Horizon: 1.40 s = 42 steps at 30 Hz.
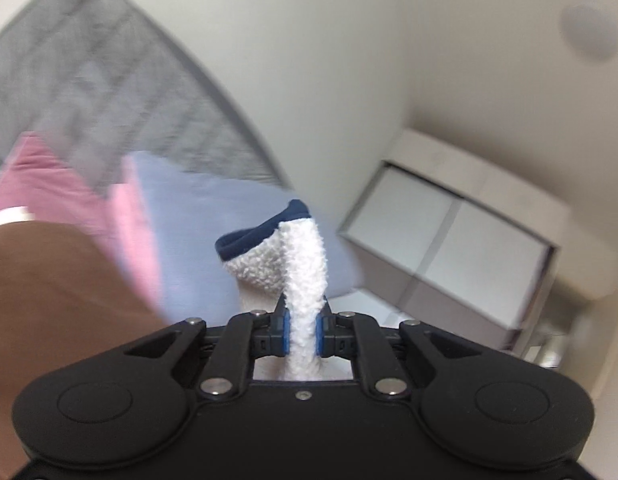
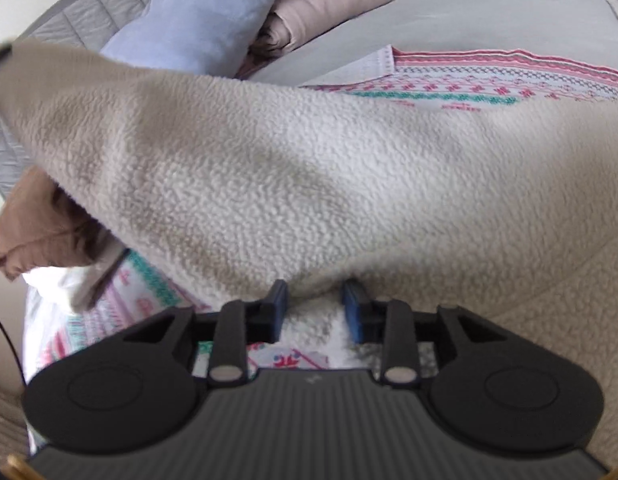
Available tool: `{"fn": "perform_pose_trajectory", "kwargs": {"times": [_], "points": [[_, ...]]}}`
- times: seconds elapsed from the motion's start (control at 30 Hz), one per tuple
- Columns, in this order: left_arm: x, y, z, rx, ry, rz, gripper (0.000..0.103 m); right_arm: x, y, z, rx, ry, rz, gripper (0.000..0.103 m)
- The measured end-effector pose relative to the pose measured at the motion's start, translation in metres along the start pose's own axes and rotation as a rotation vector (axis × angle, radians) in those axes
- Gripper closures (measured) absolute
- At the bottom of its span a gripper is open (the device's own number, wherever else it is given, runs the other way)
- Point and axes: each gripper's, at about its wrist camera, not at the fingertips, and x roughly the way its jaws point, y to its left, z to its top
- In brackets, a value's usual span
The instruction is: Fold large clothes
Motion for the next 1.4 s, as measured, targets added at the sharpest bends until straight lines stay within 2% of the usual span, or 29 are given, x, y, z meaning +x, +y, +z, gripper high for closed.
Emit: {"fn": "perform_pose_trajectory", "kwargs": {"times": [0.07, 0.17, 0.37, 0.43, 0.53, 0.67, 0.87, 0.97, 1.1, 1.17, 1.23, 1.33, 1.4], "points": [[-0.003, -0.032, 0.004, -0.001, 0.001, -0.083, 0.091, -0.017, -0.013, 0.003, 0.074, -0.018, 0.064, 0.054], [-0.005, -0.084, 0.004, -0.004, 0.031, -0.192, 0.091, -0.047, -0.034, 0.006, 0.165, -0.058, 0.133, 0.042], [-0.008, -0.178, -0.026, -0.006, 0.145, -0.361, 0.091, -0.117, -0.088, 0.011, 0.247, -0.140, 0.093, 0.030], [-0.010, -0.205, -0.045, -0.002, 0.198, -0.408, 0.091, -0.141, -0.111, 0.007, 0.283, -0.170, 0.075, 0.026], [-0.015, -0.241, -0.079, 0.004, 0.283, -0.467, 0.091, -0.175, -0.147, -0.001, 0.343, -0.213, 0.056, 0.025], [-0.022, -0.278, -0.135, -0.022, 0.418, -0.514, 0.091, -0.217, -0.195, -0.017, 0.436, -0.272, 0.022, 0.025], [-0.037, -0.322, -0.227, -0.041, 0.635, -0.541, 0.091, -0.262, -0.254, -0.046, 0.542, -0.349, -0.020, 0.025], [-0.051, -0.338, -0.269, -0.013, 0.727, -0.552, 0.091, -0.276, -0.279, -0.061, 0.599, -0.376, -0.033, 0.025], [-0.063, -0.341, -0.308, 0.043, 0.855, -0.547, 0.090, -0.291, -0.309, -0.081, 0.694, -0.410, -0.014, 0.025], [-0.063, -0.337, -0.320, 0.069, 0.949, -0.549, 0.085, -0.297, -0.321, -0.091, 0.737, -0.421, -0.004, 0.025], [-0.069, -0.336, -0.327, 0.117, 1.003, -0.567, 0.062, -0.302, -0.330, -0.099, 0.774, -0.430, 0.006, 0.024], [-0.083, -0.324, -0.305, 0.187, 0.967, -0.632, 0.039, -0.303, -0.338, -0.107, 0.817, -0.449, 0.043, 0.023], [-0.092, -0.314, -0.287, 0.213, 0.948, -0.656, 0.027, -0.300, -0.341, -0.108, 0.839, -0.461, 0.077, 0.021]]}}
